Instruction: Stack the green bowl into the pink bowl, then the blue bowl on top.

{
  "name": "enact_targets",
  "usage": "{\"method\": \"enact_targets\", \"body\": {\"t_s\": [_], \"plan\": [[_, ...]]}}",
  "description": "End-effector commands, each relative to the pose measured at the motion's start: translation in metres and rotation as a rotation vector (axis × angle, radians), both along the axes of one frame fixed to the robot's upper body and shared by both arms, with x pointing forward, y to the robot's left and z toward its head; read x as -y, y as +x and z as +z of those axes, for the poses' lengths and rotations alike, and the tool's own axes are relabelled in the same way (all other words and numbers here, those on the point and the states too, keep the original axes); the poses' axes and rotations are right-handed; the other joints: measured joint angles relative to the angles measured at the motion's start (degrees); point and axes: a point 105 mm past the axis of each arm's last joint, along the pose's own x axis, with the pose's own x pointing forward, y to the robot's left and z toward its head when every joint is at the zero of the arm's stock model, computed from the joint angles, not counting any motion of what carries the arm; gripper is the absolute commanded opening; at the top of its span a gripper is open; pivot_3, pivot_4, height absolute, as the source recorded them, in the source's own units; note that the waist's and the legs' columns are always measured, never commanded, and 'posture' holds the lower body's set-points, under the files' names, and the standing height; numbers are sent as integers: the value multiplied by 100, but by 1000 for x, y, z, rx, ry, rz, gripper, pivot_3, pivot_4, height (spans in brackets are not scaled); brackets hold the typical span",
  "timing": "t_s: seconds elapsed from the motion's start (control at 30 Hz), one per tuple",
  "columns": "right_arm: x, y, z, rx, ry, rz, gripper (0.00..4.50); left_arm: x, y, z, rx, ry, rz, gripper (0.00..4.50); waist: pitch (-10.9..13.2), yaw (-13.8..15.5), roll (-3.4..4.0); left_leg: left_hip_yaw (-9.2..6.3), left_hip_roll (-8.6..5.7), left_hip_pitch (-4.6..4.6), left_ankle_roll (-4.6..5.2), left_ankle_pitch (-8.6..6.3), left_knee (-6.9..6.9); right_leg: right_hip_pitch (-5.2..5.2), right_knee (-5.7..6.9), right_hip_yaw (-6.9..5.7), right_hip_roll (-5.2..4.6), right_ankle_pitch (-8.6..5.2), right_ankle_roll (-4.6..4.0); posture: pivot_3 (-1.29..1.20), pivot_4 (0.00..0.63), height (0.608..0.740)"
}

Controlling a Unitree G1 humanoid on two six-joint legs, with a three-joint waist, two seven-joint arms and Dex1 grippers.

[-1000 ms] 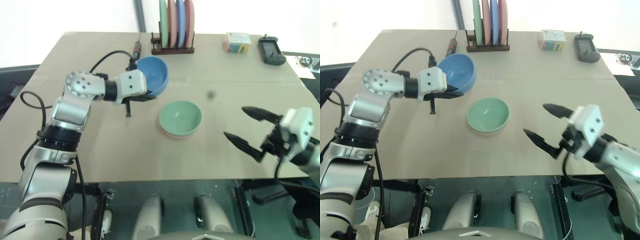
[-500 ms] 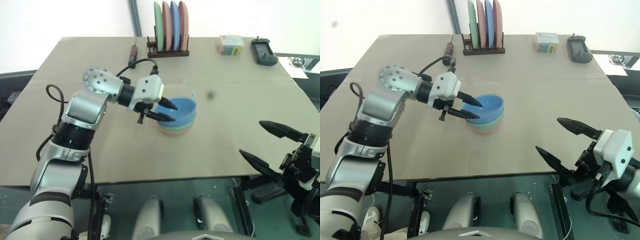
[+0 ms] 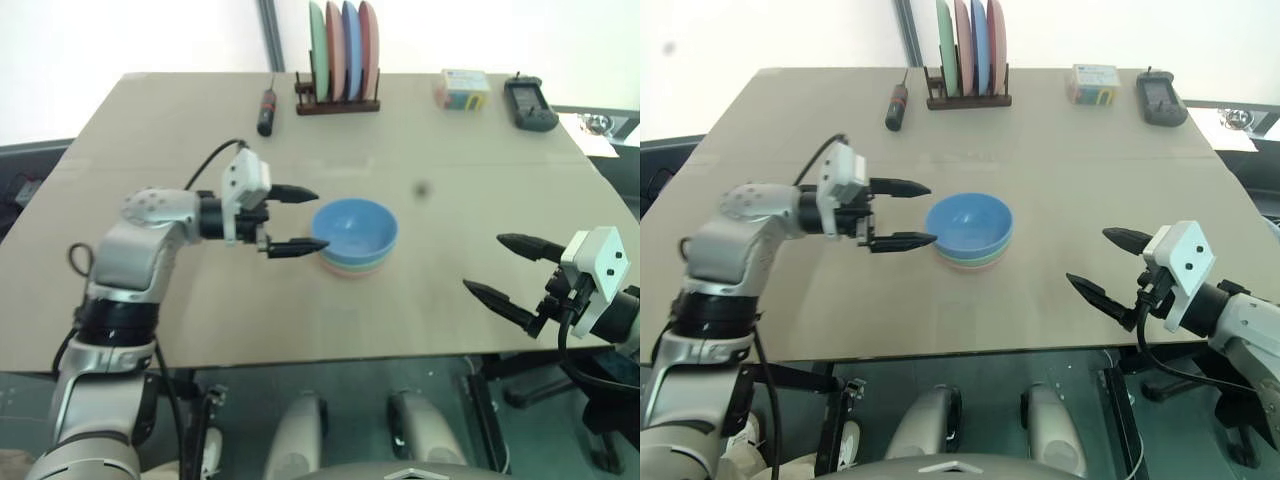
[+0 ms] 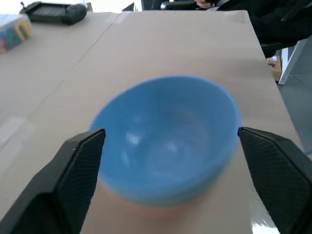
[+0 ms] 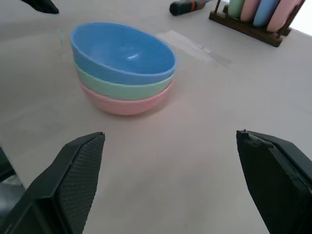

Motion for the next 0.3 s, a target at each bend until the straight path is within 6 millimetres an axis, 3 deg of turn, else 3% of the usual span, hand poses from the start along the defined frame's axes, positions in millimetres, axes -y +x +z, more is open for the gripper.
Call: {"method": "enact_targets", "body": {"t_s": [0.03, 0.17, 0.3], "plan": [[17, -8, 12, 35, -55, -15, 4500, -20, -13, 17, 28, -16, 93, 4481, 0, 25, 0, -3, 0, 1, 0, 0, -1, 0, 1, -4, 1, 0, 0, 0, 150, 740], [24, -20, 18, 8, -61, 9, 4500, -42, -33, 5, -7, 12, 158, 4481, -1, 28, -1, -2, 0, 5, 0, 0, -2, 4, -3, -6, -1, -8, 4, 0, 150, 740], [25, -19, 22, 5, -57, 27, 4500, -46, -39, -5, -26, 26, 166, 4481, -1, 33, -3, 4, 0, 11, 0, 0, 4, 7, -3, -5, -6, -9, 5, 0, 150, 740]]}}
